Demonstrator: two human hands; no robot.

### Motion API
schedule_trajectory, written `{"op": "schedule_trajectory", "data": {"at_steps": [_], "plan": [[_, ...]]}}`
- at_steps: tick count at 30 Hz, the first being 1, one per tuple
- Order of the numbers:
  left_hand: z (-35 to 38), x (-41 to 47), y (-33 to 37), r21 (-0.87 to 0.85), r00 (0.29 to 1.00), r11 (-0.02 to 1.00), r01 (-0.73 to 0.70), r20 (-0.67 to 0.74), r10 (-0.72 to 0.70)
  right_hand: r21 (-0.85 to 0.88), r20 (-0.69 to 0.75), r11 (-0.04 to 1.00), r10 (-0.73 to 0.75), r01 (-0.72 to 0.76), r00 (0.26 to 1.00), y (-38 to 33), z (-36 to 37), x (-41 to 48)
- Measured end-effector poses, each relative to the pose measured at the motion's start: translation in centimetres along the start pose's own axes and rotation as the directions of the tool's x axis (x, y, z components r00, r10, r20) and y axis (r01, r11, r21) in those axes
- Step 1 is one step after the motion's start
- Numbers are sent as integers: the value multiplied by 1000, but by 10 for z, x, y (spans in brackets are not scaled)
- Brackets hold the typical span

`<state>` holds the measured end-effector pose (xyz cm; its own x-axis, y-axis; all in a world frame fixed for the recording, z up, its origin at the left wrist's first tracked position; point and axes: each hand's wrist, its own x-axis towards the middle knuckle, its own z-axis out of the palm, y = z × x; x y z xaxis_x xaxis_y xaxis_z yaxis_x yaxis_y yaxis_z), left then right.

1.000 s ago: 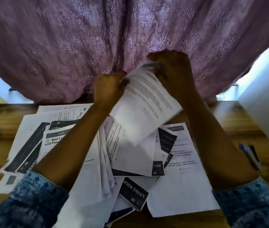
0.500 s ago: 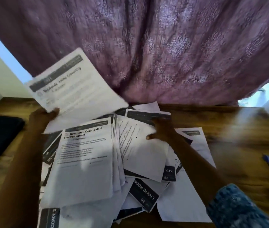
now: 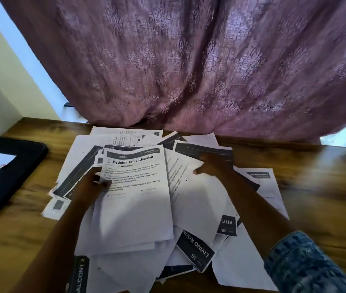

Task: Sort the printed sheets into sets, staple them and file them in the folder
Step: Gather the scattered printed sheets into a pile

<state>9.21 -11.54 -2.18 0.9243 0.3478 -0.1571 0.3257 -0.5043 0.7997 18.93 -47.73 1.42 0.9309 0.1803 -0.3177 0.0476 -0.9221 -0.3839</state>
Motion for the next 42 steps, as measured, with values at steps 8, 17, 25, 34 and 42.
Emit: {"op": "schedule_trajectory", "data": {"at_steps": [8,17,25,34,42], "plan": [[10,-15,10,418,937,907,-53,-294,190,466,-453,880,150,90,879,17,-67,-62],[19,-60,71,-459,990,881,114,129,-61,796,-205,589,49,138,978,-82,34,-96],[-47,-46,5,51,997,995,80,16,-81,223,-423,970,3,101,906,-23,46,-30],[-5,-52,17,708,984,687,-166,72,163,-370,8,927,-67,65,998,21,-24,51],[27,-66,26,808,984,566,-165,173,39,-231,-289,967,-173,107,942,19,-89,26]]}}
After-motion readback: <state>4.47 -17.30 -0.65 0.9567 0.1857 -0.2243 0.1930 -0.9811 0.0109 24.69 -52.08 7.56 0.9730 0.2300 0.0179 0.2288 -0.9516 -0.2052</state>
